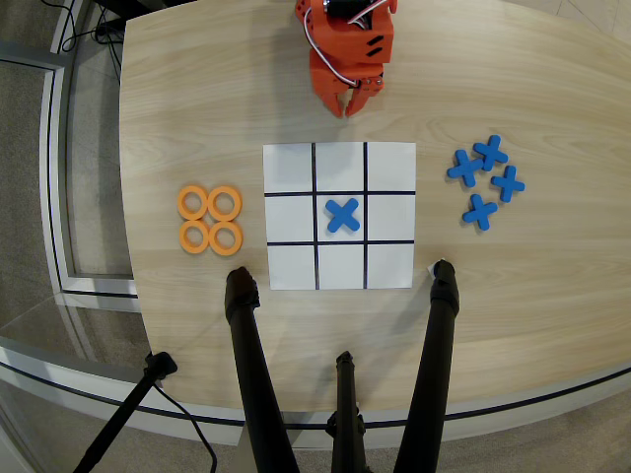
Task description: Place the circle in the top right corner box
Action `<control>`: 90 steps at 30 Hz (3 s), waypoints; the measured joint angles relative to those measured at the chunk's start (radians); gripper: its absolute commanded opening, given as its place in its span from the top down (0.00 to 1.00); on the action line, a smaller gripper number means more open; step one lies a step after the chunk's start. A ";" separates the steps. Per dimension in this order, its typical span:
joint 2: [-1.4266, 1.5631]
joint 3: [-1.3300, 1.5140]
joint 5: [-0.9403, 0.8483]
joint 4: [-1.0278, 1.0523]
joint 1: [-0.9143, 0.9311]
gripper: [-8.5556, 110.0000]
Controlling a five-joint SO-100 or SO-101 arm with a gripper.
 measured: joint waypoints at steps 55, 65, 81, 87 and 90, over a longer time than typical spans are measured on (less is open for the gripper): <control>-1.601 -1.009 -0.018 -0.680 0.574 0.80; -1.787 -1.126 -0.018 -0.715 0.584 0.80; -1.901 -1.155 0.002 -0.726 0.584 0.80; -1.904 -1.167 0.003 -0.683 0.584 0.80; -1.902 -1.187 0.005 -0.577 0.597 0.80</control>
